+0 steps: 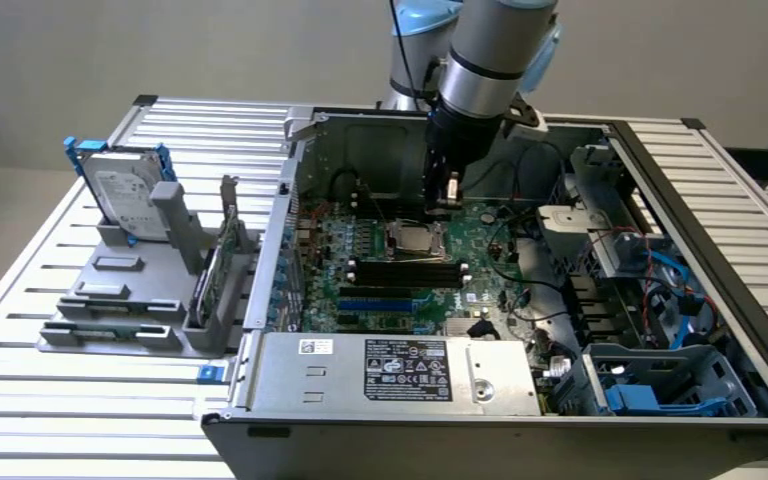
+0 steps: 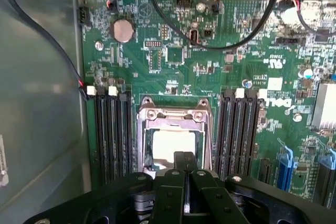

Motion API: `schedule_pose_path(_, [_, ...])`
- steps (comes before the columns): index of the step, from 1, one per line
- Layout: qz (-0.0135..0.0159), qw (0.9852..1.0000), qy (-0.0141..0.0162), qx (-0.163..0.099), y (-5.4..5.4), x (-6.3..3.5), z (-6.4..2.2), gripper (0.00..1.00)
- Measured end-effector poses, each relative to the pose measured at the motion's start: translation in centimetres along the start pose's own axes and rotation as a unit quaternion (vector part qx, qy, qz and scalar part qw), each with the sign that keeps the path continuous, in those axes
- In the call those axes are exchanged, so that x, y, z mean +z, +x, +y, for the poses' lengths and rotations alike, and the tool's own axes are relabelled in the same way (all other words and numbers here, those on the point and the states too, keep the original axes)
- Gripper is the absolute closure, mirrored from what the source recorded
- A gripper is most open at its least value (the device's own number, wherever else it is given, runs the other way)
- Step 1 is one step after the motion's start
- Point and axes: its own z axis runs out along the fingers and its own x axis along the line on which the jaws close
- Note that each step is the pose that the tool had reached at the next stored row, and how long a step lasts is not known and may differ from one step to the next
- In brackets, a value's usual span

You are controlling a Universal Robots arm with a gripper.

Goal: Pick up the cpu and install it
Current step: 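Close the cpu cover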

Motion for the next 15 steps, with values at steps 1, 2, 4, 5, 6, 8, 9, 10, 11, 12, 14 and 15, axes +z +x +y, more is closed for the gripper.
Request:
schedule_pose_path(1, [0.0001, 1.0, 0.0028, 0.0, 0.0, 0.06, -0.12, 0.89])
schedule_pose_path(2, [0.0001, 1.0, 0.0055, 0.0, -0.1, 0.13, -0.24, 0.89])
schedule_pose_path(4, [0.0002, 0.9999, 0.0101, 0.0, -0.1, 0.26, -0.49, 0.89])
schedule_pose_path(5, [0.0002, 0.9999, 0.0116, 0.0, -0.1, 0.33, -0.64, 0.89])
schedule_pose_path(6, [0.0004, 0.9999, 0.0129, 0.0, -0.2, 0.41, -0.81, 0.89])
schedule_pose_path(8, [0.0005, 0.9999, 0.015, 0.001, -0.2, 0.58, -1.16, 0.89])
schedule_pose_path(9, [0.0006, 0.9999, 0.0156, 0.001, -0.2, 0.67, -1.36, 0.89])
schedule_pose_path(10, [0.0008, 0.9999, 0.0161, 0.001, -0.2, 0.77, -1.54, 0.89])
schedule_pose_path(11, [0.001, 0.9999, 0.0165, 0.001, -0.2, 0.85, -1.7, 0.89])
schedule_pose_path(12, [0.0013, 0.9999, 0.0168, 0.0, -0.2, 0.95, -1.85, 0.89])
schedule_pose_path(14, [0.0015, 0.9999, 0.0171, 0.0, -0.2, 1.18, -2.08, 0.89])
schedule_pose_path(15, [0.0016, 0.9999, 0.0171, 0.0, -0.2, 1.31, -2.18, 0.89])
